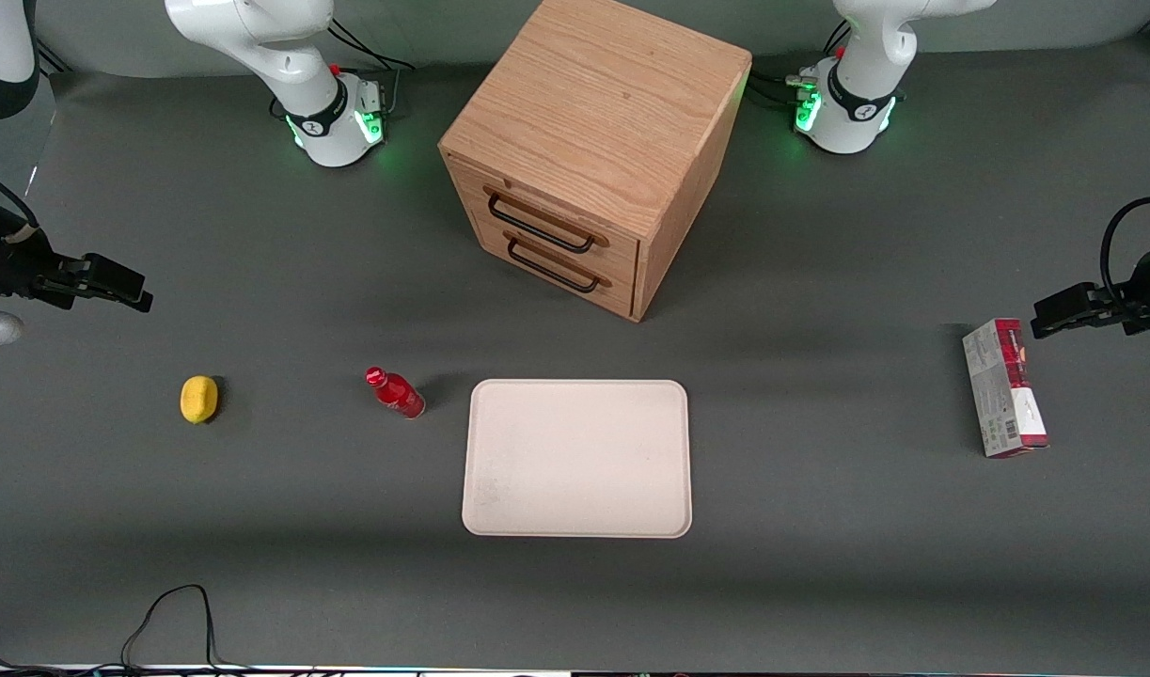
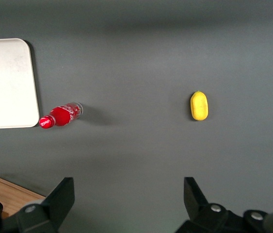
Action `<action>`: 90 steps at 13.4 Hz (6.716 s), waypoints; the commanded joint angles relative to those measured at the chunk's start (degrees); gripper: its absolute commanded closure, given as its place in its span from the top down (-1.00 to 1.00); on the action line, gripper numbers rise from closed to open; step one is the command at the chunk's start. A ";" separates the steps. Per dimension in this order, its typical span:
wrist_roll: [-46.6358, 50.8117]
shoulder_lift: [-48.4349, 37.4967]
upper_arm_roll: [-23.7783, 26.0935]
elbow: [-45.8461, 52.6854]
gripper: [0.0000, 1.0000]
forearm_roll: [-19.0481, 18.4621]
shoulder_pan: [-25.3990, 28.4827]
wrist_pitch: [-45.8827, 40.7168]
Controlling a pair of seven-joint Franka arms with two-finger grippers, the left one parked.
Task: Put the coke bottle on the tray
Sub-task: 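Move the open right gripper down over the red Coca-Cola bottle, then close the right gripper around the bottle's body, then lift the bottle and carry it with the right gripper over the white tray, then lower the bottle onto the tray and open the right gripper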
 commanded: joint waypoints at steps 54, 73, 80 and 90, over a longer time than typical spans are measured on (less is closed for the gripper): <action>10.01 13.54 0.60 -15.95 -0.81 1.34 18.03 32.60; 10.18 32.87 4.55 42.71 -1.00 -0.14 22.94 0.90; 10.18 37.87 4.29 42.81 -1.00 -0.86 24.62 8.19; 10.09 51.95 4.29 42.02 -1.00 -4.55 24.01 18.49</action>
